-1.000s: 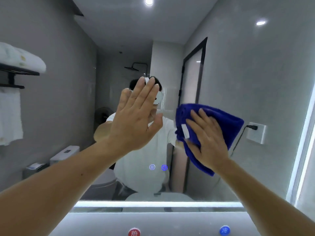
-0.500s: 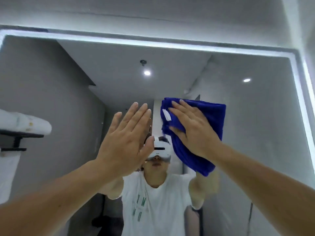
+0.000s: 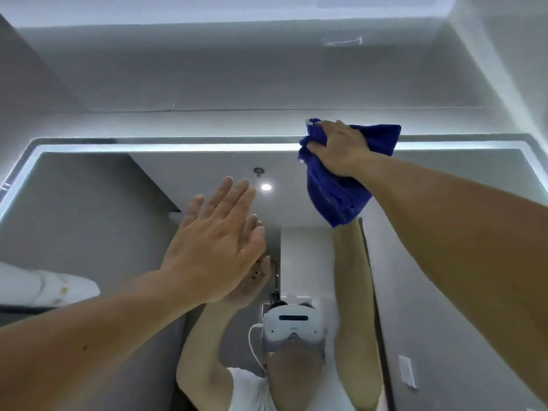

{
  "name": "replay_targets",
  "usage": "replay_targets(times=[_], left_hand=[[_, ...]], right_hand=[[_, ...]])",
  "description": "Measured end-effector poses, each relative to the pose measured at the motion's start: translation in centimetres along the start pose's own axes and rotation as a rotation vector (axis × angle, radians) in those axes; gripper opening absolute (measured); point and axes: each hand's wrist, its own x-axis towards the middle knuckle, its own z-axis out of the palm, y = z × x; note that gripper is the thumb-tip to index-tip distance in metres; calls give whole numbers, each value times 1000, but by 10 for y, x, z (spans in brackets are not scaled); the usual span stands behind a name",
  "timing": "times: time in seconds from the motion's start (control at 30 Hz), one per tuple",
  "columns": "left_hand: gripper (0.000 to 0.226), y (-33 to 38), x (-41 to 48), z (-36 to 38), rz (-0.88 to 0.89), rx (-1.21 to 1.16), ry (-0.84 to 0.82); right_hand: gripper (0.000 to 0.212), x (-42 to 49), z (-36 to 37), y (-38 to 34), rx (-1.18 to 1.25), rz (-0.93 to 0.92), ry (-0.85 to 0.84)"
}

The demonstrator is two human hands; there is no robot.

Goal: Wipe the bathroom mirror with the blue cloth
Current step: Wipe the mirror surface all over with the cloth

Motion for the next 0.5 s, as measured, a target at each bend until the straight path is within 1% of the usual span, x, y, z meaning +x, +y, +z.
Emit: replay_targets(times=[0.07,0.13,0.27,0.37,0.43,0.5], left_hand=[[71,-4,4,-4,0,-23,13],[74,-4,6,-7,0,-42,25],[82,-1,7,-11,3,-73,58],[83,3,5,-12,-8,-77,50],[84,5,3,-12,-1,-60,21],[84,7,6,-11,18,-28,6]], right_hand=[[43,-6,6,-1,-7,-42,51],[45,-33,14,-1,41,-163,52],[55,-130,30,9,46,-413,-101],[51,-190,33,23,-26,-583,-232],[50,-185,28,31,-82,-650,-258],[53,-150,17,29,-83,-592,-199]])
